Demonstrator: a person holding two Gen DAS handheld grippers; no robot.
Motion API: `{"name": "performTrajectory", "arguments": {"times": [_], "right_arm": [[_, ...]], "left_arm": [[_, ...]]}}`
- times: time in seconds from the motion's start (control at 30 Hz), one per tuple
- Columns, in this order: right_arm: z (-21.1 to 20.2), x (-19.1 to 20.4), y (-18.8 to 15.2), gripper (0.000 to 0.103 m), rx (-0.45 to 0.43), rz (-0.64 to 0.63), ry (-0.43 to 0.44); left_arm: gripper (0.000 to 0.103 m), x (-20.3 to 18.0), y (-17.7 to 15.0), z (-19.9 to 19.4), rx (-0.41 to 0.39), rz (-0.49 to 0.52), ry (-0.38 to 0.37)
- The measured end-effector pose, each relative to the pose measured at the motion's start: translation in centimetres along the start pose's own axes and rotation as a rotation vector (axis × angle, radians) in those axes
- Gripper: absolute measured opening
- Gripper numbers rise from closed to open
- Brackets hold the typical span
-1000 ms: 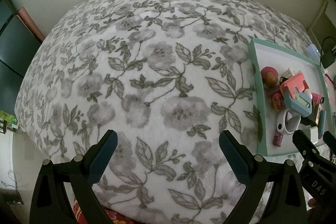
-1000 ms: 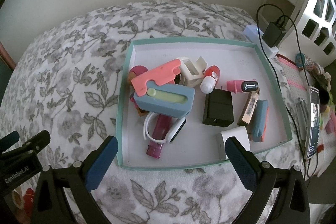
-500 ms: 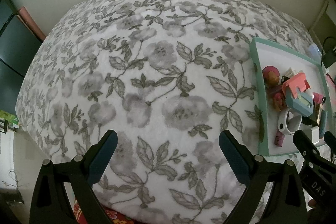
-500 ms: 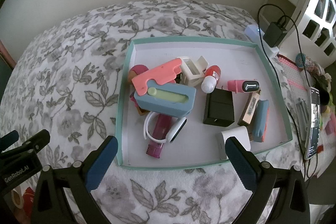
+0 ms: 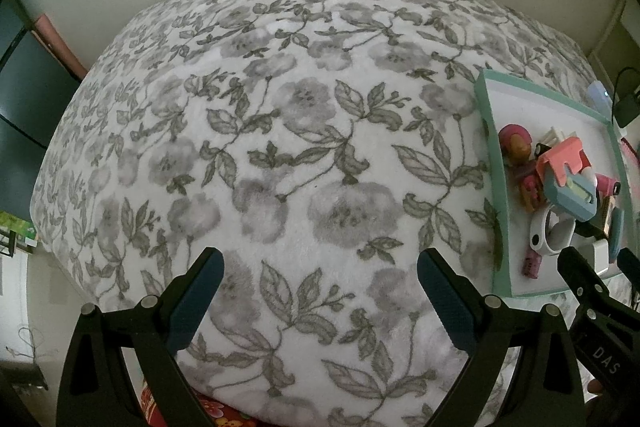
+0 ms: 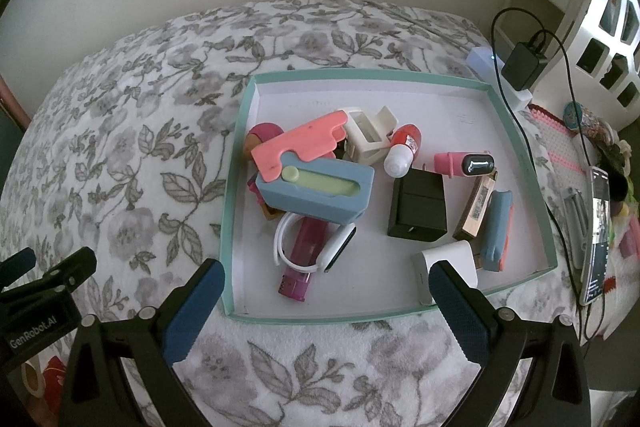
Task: Organize rigid objects
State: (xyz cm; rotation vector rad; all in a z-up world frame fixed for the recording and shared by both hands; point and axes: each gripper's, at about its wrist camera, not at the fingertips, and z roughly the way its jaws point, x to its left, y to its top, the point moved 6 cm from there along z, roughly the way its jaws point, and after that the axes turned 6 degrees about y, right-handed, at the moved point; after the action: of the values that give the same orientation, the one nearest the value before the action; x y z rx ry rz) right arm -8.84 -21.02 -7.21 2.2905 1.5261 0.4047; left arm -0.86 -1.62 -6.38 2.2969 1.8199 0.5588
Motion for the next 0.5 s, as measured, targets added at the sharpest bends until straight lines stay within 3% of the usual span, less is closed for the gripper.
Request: {"name": "performTrajectory", "arguments": {"times": [0.5], "right_arm": [[-0.01, 0.01, 0.12, 0.103, 0.001, 0.000, 0.000]], "left_arm": [[0.097, -0.11, 0.21, -0.72, -0.031, 0.002, -0.024]]}}
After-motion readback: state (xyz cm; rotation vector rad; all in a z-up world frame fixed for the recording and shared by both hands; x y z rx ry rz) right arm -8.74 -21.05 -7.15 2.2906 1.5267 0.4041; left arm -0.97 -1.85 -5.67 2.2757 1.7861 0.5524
